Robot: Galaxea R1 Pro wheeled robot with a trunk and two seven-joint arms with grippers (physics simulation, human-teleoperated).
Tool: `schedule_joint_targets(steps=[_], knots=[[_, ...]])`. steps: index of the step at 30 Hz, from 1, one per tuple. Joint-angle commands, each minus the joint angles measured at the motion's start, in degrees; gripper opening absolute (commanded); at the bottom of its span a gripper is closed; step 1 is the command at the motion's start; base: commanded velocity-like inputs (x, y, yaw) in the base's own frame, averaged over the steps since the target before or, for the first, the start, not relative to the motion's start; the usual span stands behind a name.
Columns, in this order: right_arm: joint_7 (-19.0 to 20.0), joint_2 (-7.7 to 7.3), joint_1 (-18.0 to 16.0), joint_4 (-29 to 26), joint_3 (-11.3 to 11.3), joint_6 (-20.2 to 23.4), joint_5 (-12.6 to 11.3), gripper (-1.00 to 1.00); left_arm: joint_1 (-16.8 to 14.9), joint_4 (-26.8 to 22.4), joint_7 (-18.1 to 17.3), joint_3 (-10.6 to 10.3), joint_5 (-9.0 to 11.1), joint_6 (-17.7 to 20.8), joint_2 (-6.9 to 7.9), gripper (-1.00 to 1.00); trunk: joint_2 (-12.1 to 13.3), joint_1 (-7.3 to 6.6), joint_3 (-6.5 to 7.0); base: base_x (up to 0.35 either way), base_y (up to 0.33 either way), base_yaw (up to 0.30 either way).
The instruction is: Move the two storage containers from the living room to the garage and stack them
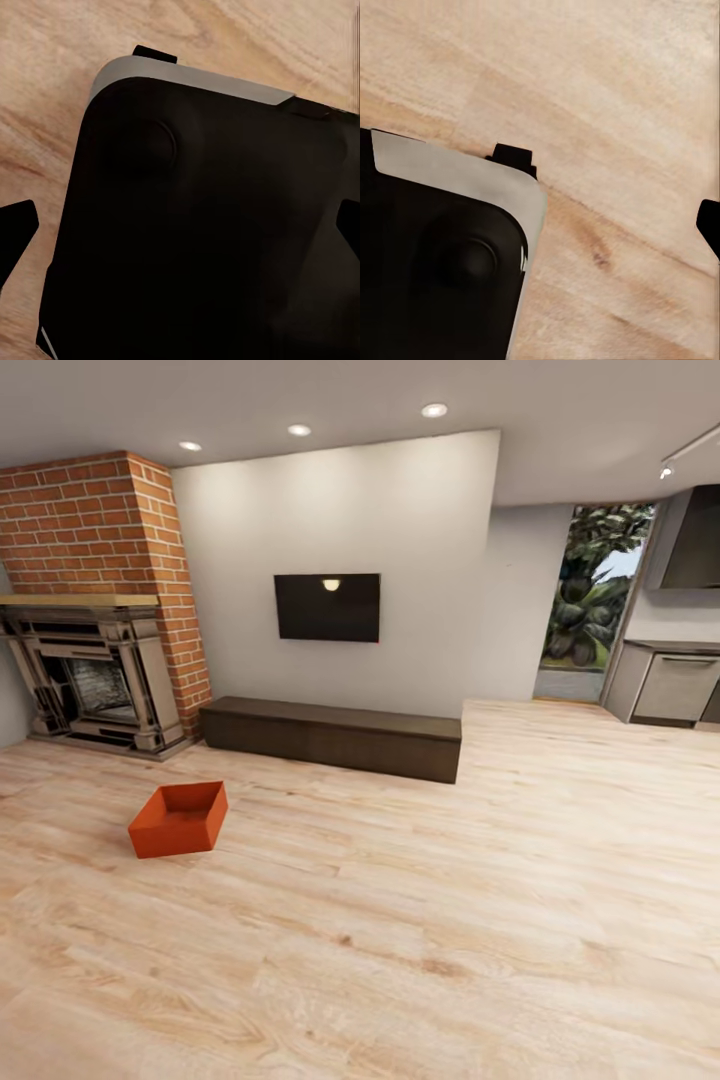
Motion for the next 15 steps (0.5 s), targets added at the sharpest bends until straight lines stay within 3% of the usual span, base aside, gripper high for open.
schedule_joint_targets(steps=[1,15], knots=[[0.29,0.01,-0.05,0.17,0.40,-0.33,-0.60,1.00,-0.01,-0.01,0.00,0.03,0.27,-0.13,-0.01,1.00,-0.02,0.03,-0.05,0.324,0.000,0.000],[0.29,0.01,-0.06,0.17,0.40,-0.31,-0.60,1.00,-0.01,-0.01,0.00,0.03,0.27,-0.13,-0.01,1.00,-0.02,0.03,-0.05,0.324,0.000,0.000]])
